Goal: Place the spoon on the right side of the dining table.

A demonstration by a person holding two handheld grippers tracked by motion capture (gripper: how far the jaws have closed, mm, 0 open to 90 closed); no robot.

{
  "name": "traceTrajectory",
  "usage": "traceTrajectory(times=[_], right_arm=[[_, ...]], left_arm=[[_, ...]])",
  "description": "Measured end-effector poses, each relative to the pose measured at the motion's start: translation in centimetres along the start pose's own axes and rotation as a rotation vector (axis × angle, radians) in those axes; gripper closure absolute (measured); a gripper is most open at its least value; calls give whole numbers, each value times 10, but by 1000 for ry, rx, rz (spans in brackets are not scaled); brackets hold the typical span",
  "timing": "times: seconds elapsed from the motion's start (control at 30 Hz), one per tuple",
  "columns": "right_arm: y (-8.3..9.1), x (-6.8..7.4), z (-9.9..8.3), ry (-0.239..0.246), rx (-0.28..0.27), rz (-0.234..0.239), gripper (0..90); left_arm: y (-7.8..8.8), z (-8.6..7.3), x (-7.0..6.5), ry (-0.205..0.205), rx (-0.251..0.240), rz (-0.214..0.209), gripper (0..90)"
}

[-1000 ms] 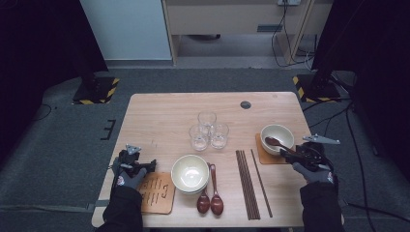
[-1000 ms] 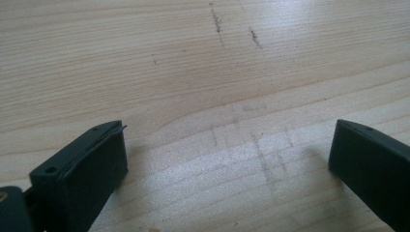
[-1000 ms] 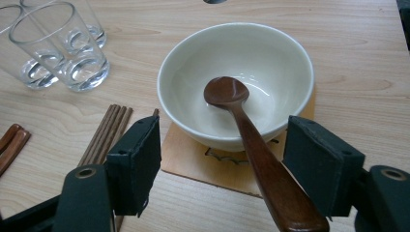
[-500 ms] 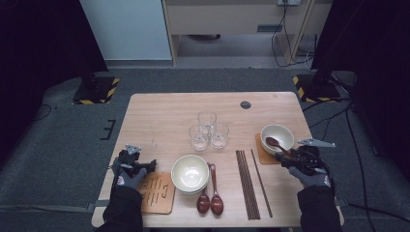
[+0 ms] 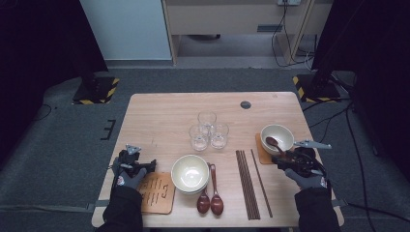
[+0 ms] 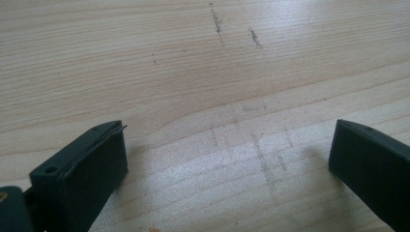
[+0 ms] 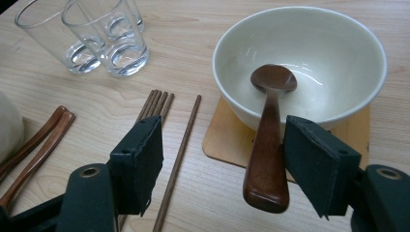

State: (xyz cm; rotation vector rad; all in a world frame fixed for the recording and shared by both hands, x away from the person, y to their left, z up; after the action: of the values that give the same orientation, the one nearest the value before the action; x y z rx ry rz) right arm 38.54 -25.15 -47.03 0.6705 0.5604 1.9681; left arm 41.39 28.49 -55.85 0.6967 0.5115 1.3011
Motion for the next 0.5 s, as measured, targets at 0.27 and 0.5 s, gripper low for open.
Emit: traceTrajectory(times=[0.27,0.5], right_arm=[[3,0,2,4,-20,-12,312],[13,4,9,37,-87,-15,320]], left_arm=[[0,0,0,0,0,0,0],[0,0,0,0,0,-1,0]])
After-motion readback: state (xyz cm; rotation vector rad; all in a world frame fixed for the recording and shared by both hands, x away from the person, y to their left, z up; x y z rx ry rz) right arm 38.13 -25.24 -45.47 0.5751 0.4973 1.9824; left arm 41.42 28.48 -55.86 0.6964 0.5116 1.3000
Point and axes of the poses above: each handheld gripper's, and its own axes: y roughly backward along the jaws, z roughly out of its top, x roughly to its left, the point moved 3 cm from there along -y, roughly forward along the jaws, and after that the axes turned 3 degrees about z, right-handed, at the moved point
